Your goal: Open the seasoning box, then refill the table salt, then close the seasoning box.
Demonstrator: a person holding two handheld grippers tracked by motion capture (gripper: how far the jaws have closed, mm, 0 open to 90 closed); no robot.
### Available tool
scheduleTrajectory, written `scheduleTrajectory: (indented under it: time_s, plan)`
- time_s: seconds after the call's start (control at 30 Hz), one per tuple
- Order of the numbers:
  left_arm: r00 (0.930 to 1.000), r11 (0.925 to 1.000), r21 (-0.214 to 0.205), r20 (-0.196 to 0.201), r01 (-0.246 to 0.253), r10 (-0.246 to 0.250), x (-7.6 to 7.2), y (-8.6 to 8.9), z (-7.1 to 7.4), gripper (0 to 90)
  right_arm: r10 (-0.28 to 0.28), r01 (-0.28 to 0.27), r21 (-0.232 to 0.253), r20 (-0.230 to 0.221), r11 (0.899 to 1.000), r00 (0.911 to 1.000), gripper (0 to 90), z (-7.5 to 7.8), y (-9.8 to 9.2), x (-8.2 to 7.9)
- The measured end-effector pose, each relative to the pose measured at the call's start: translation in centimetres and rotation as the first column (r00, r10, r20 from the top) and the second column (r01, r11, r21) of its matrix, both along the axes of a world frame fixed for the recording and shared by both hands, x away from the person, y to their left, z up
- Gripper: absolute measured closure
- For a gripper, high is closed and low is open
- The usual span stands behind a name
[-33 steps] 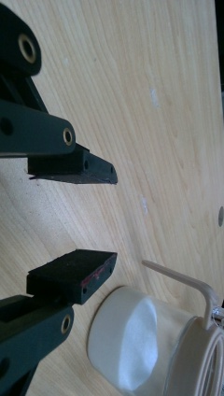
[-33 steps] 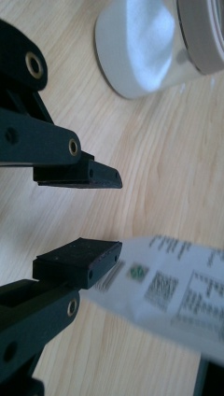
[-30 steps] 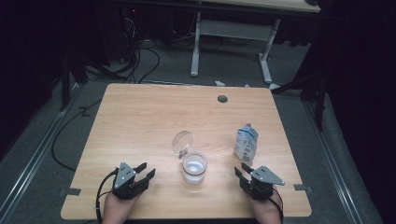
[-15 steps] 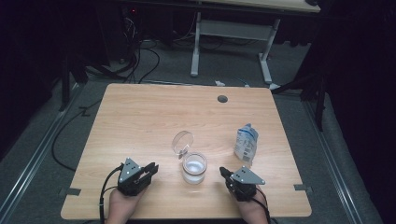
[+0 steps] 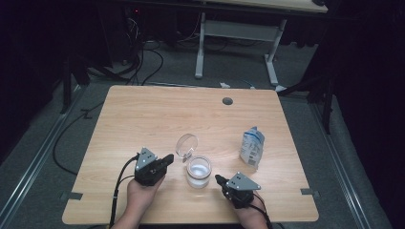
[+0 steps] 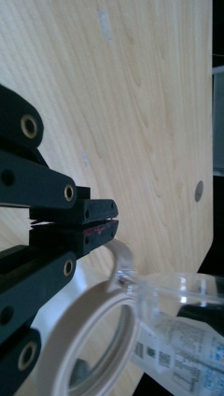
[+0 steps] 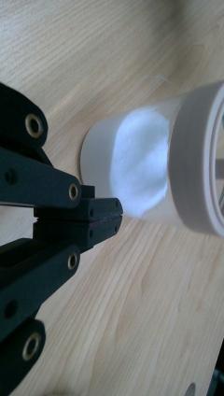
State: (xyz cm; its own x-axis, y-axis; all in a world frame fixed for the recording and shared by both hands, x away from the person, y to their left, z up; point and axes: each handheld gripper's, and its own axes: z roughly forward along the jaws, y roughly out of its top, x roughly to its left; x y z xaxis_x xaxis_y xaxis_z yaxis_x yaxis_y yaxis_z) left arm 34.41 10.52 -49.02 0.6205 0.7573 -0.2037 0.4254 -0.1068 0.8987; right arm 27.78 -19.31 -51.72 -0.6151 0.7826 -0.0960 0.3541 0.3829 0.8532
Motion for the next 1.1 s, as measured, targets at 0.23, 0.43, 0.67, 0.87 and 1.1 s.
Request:
scheduleTrajectory:
  time_s: [0.23,0.43,0.67,0.87,1.1]
  plan:
    - [0.9998,0.9996,-0.027,0.02,-0.002,0.002,0.5,-0.6,1.2,88.0,0.025,-0.025,-0.013,0.007,1.0,0.9997,90.0,0.0,0.9,0.0]
    - [0.9989,0.999,-0.042,0.044,0.018,-0.016,0.1,-1.0,2.0,88.0,0.03,-0.03,-0.01,0.009,0.999,0.9995,90.0,0.0,1.1,0.0]
    - [0.9973,0.9984,-0.036,0.061,0.043,-0.041,-0.6,-1.5,2.2,88.0,0.036,-0.035,-0.016,0.016,0.999,0.9992,90.0,0.0,1.3,-0.1]
    - [0.9957,0.9975,-0.03,0.069,0.064,-0.062,-1.3,-2.0,2.0,87.9,0.032,-0.032,-0.019,0.018,0.999,0.9993,90.0,0.0,1.4,-0.1]
    - [0.9976,0.9992,-0.011,0.058,0.039,-0.038,-1.6,-1.3,0.9,86.4,0.032,-0.032,-0.019,0.02,0.999,0.9993,90.0,0.0,1.3,-0.1]
